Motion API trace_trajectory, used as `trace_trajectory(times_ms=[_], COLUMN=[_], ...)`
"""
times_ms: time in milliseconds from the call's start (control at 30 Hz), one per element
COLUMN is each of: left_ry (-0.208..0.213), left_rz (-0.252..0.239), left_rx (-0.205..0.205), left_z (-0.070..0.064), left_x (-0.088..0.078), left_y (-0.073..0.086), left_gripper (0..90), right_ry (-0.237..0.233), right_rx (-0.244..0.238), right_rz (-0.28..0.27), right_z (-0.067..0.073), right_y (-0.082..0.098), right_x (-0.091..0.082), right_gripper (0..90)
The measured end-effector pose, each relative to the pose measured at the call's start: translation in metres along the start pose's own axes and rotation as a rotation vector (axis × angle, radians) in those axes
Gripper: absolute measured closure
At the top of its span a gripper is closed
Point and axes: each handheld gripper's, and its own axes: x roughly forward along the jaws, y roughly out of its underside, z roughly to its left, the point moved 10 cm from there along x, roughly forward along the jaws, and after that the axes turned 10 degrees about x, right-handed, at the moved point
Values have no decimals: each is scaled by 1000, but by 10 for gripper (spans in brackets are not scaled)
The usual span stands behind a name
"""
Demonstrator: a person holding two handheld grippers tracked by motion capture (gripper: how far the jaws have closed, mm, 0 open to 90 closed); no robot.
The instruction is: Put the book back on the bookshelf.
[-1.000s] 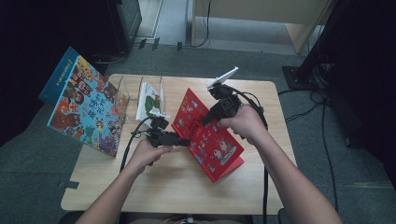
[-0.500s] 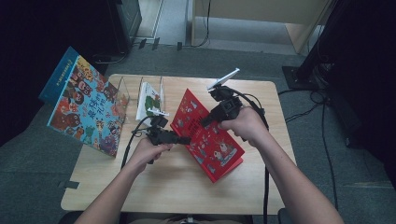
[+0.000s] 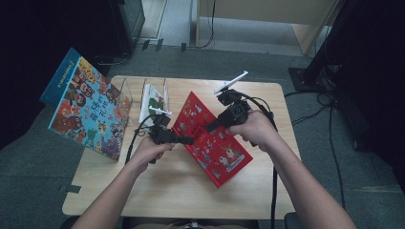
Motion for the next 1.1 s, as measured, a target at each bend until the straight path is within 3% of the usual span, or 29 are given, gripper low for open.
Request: trace_trajectory(times_ms=[100,767,933,1100], left_ry=[-16,-62,-83,-71], left_rz=[-13,-48,-63,-70], left_rx=[26,91,136,159], left_z=[-1,-4,-7,-12], left_x=[-3,-20,-25,-26], left_y=[-3,-14,-20,-25], left_gripper=[0,112,146,171], right_ry=[-5,-30,-48,-80], right_rx=[-14,-125,-120,-113], right_rz=[-7,-69,-94,-121], right_z=[2,6,3,2], right_y=[0,0,2,4], right_x=[0,-3,-5,-12], right_gripper=[862,857,863,863])
